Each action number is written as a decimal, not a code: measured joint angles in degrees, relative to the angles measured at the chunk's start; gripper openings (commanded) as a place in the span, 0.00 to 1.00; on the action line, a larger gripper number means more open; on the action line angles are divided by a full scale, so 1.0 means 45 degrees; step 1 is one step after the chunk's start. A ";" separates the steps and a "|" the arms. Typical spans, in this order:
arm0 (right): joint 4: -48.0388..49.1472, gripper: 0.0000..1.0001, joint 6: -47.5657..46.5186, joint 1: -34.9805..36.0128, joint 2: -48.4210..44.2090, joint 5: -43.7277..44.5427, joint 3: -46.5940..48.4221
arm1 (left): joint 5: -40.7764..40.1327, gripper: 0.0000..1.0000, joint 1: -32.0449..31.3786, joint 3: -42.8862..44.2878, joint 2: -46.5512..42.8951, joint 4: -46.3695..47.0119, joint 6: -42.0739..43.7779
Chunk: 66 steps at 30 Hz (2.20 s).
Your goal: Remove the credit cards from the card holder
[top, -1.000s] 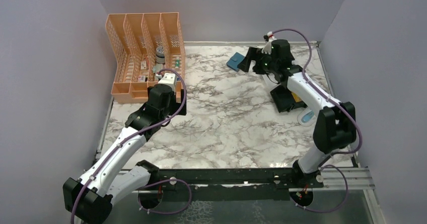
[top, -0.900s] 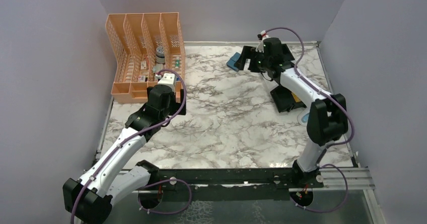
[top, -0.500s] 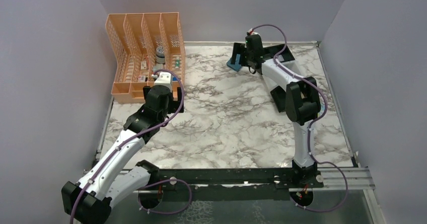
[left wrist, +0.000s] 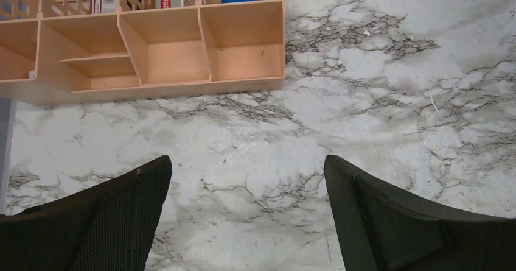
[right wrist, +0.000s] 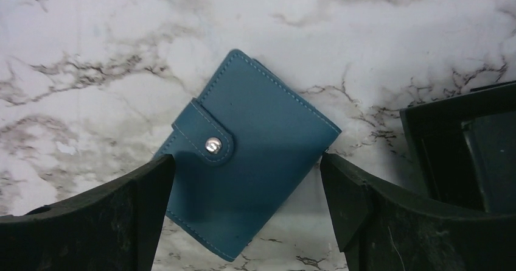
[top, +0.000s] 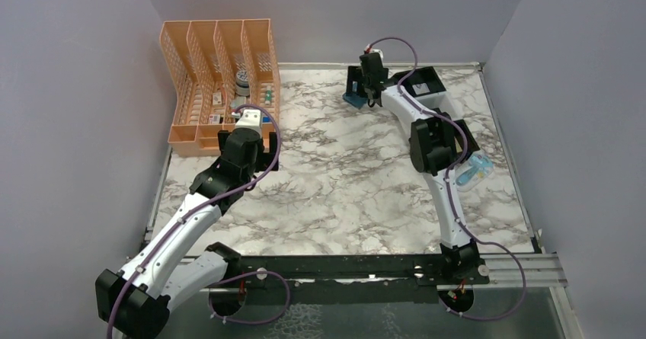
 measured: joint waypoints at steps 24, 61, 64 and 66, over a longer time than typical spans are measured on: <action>0.1676 0.67 -0.0675 0.0194 -0.3779 -0.3211 -0.7009 | 0.0044 0.99 0.0029 0.0000 0.0160 -0.0005 0.0151; 0.1205 0.38 -0.0529 0.0495 -0.6314 -0.6047 -1.0681 | 0.0413 0.99 0.0039 0.0000 0.0369 -0.0024 0.0243; 0.1622 0.38 -0.0583 0.0563 -0.7082 -0.6698 -1.1953 | 0.0549 0.99 0.0039 0.0000 0.0525 -0.0073 0.0248; 0.1841 0.38 -0.0656 0.0738 -0.7757 -0.7072 -1.2978 | 0.0622 0.99 0.0039 0.0000 0.0568 -0.0083 0.0248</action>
